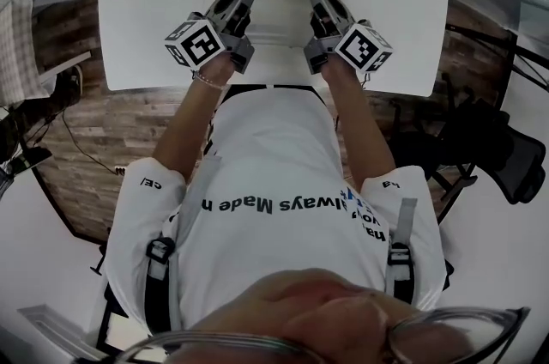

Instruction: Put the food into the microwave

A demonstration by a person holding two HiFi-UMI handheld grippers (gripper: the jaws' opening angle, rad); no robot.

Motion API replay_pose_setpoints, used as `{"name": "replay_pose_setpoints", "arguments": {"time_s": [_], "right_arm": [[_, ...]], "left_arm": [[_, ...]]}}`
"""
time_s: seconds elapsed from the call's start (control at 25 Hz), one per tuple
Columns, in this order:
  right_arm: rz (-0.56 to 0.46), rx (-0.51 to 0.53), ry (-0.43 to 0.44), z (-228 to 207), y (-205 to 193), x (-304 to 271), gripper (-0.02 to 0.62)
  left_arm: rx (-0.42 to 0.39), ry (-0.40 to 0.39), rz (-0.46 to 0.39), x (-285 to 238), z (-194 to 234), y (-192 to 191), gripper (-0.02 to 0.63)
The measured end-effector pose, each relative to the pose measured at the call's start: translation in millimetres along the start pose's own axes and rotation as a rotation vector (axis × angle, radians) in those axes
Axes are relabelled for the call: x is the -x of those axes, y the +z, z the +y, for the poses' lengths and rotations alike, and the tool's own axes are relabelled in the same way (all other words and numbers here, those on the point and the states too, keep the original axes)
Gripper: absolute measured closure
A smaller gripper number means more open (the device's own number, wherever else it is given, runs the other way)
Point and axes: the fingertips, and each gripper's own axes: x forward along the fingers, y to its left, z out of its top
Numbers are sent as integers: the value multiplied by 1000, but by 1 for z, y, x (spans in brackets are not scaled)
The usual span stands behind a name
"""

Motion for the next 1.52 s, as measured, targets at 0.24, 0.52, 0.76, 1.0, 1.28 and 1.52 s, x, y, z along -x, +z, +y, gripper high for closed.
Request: {"name": "replay_pose_setpoints", "arguments": {"time_s": [0.24, 0.52, 0.76, 1.0, 1.28, 1.52], "right_arm": [[3, 314, 49, 53, 16, 25, 569], [8, 603, 37, 101, 29, 51, 569], [-9, 791, 41, 146, 39, 77, 569], [-22, 872, 55, 182, 46, 95, 569], [-46, 923, 76, 210, 55, 108, 569], [-60, 930, 99, 224, 59, 111, 572]], "left_arm": [[-217, -31, 2, 17, -47, 12, 595], [-444, -32, -38, 39, -96, 29, 595], [-550, -42, -72, 57, -138, 39, 594], [-596, -74, -111, 66, -173, 46, 594], [-645, -85, -137, 79, -197, 52, 594], [-671, -97, -156, 84, -209, 58, 594]]}}
